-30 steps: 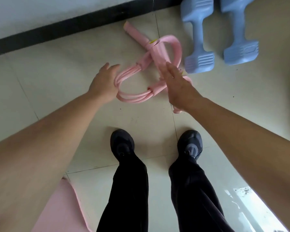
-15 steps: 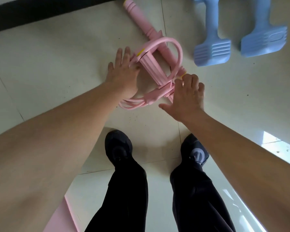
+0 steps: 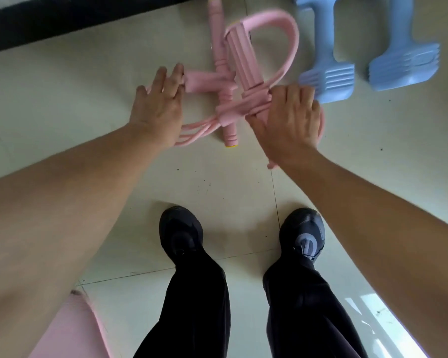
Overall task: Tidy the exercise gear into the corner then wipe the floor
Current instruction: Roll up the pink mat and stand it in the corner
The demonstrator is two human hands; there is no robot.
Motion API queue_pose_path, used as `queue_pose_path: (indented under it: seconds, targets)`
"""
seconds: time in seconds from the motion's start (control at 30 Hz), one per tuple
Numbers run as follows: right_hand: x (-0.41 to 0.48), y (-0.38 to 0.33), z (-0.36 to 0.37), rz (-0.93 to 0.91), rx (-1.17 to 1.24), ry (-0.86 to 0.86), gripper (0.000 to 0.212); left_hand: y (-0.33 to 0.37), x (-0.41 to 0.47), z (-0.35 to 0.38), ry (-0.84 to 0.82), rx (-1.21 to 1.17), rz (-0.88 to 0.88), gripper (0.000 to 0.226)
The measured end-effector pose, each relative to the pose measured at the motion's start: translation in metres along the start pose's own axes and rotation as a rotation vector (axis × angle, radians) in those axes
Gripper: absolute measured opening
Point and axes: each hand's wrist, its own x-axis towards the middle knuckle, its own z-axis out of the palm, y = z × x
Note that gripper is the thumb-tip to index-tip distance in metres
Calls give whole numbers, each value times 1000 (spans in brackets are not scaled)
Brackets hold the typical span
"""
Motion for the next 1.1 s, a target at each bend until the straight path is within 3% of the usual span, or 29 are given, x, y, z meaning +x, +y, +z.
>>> queue_pose_path:
  seconds: [0.13, 0.23, 0.33, 0.43, 0.67, 0.93, 1.1]
  targets:
    - [27, -8, 5, 127, 93, -205, 72, 3, 7, -5, -3, -128, -119, 89]
    - [15, -8, -1, 97, 83, -307, 75, 9, -7, -15, -35, -291, -154, 81]
    - [-5, -4, -34, 72, 99, -244, 73, 13, -45, -35, 207, -290, -119, 65]
    - [-18, -3, -93, 25, 117, -132, 74, 15, -92, -78, 334, -332, -159, 61]
    - [-37, -30, -282, -147, 210, 292, 78, -8, -224, -230, 627, -440, -233, 64]
    - [-88, -96, -587, -346, 230, 553, 81, -105, -429, -486, 994, -408, -365, 65]
    - [-136, -155, -745, -532, 273, 683, 80, -168, -583, -596, 1159, -312, -487, 64]
